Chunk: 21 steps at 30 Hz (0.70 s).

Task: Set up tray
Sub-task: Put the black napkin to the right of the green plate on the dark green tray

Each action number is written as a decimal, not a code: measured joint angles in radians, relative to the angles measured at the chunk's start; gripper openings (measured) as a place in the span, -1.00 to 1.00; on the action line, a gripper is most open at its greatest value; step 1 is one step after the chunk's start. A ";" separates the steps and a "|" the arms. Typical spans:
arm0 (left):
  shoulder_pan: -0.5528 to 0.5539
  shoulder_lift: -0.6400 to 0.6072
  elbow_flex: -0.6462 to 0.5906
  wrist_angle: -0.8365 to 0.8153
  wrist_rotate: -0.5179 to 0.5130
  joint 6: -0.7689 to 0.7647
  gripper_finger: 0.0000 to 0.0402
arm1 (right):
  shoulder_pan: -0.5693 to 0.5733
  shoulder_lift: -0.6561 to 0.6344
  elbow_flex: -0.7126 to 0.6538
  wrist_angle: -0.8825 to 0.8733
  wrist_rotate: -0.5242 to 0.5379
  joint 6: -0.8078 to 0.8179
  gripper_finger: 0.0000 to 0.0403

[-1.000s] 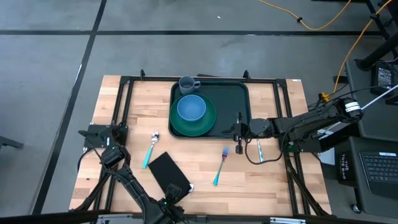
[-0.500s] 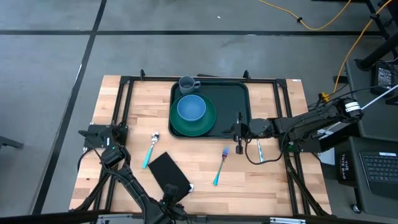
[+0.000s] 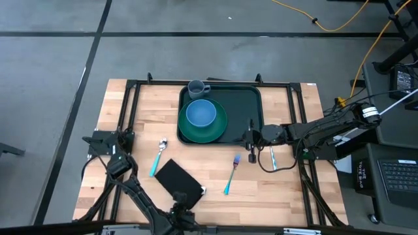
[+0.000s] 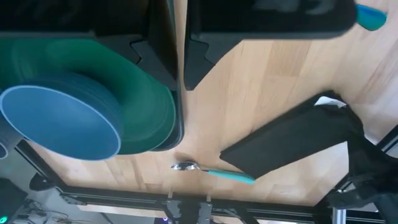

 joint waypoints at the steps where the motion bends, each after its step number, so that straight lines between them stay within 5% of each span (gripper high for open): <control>1: -0.005 -0.006 -0.001 -0.004 -0.009 0.000 -0.98 | 0.000 0.000 0.000 0.000 0.000 0.000 -0.85; 21: -0.026 -0.179 -0.002 -0.154 -0.205 -0.058 -0.99 | 0.000 0.000 0.000 0.000 -0.024 -0.006 -0.89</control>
